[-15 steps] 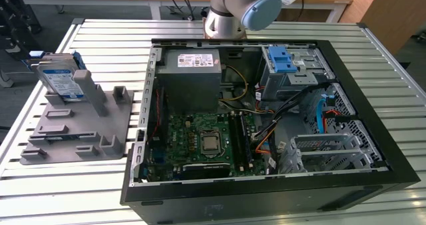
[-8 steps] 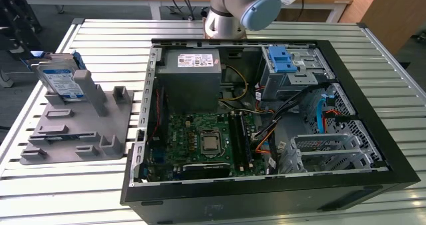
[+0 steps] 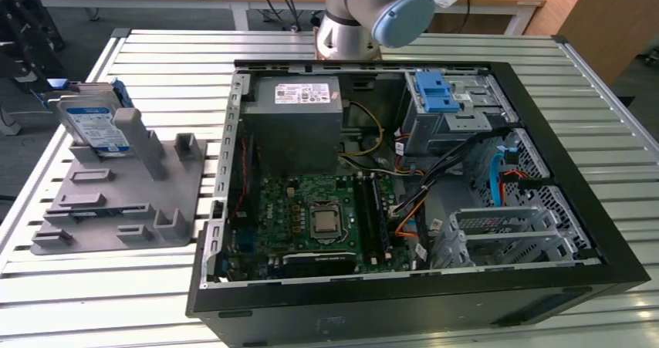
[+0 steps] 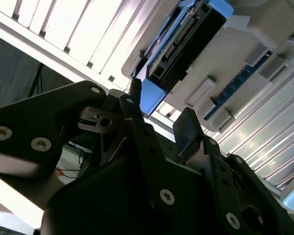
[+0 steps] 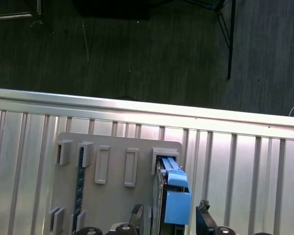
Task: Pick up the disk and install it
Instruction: 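Pick up the disk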
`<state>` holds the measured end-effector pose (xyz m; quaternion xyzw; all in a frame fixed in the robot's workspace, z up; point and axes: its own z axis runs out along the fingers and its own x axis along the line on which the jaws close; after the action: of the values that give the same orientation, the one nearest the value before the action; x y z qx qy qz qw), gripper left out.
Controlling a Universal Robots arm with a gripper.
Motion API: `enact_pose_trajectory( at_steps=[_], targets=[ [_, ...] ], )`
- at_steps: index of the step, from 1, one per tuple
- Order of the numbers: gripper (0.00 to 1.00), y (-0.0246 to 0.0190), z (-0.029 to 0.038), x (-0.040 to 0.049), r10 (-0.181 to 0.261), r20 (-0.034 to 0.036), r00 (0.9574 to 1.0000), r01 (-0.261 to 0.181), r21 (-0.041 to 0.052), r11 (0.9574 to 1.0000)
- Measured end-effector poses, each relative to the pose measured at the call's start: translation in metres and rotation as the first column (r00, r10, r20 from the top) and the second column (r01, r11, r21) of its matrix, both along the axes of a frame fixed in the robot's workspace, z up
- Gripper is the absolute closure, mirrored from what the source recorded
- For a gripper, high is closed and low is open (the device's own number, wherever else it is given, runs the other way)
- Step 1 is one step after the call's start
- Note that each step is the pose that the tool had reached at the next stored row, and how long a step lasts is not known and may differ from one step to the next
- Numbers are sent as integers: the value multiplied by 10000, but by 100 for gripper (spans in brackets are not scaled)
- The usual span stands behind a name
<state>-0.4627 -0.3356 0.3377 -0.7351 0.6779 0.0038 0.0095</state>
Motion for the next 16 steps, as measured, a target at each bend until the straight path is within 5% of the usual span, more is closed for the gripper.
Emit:
enact_pose_trajectory(
  at_steps=[16],
  targets=[
    [47,25,-270,-66,-56,-9,10000,56,-3,10000]
  ],
)
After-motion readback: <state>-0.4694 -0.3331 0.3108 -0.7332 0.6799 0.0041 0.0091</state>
